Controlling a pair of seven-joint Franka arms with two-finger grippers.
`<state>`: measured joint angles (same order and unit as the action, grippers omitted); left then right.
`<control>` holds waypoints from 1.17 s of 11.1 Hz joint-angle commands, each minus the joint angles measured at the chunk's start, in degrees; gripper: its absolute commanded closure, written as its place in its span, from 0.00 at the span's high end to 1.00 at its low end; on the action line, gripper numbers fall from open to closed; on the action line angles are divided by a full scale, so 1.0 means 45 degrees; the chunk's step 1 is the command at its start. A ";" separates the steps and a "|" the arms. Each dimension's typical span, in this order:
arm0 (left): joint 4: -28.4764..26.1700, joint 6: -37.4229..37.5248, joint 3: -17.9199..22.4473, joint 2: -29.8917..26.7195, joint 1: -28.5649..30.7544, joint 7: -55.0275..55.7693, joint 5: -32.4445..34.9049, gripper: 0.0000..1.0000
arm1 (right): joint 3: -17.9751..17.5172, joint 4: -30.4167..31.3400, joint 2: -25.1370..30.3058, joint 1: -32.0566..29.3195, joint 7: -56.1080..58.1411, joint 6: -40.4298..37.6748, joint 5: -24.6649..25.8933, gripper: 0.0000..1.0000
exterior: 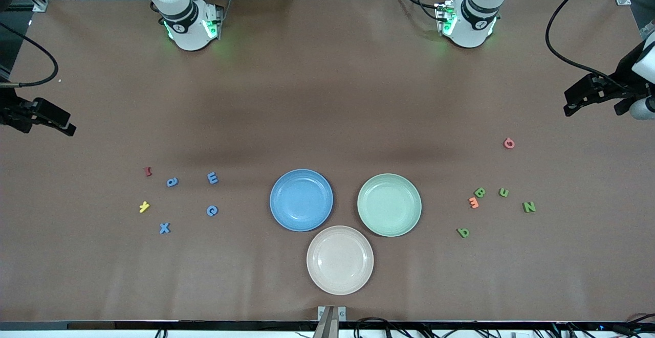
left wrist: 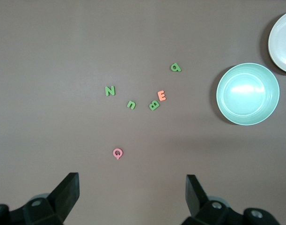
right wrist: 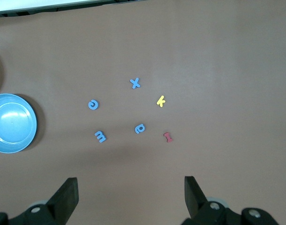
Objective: Sort letters by color into matching plates
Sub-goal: 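Move the right gripper toward blue letters while the left gripper reaches green letters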
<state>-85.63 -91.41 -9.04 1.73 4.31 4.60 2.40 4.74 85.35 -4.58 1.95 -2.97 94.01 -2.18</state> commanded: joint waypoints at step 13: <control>-0.3858 -0.4390 0.0133 0.0865 -0.0234 -0.1561 -0.0085 1.00 | 0.0040 0.0291 0.0101 0.0036 -0.0102 -0.0285 -0.0061 1.00</control>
<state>-99.32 -107.84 -8.86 5.17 3.72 3.64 2.37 4.80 85.24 -4.57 1.95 -2.96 93.15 -2.16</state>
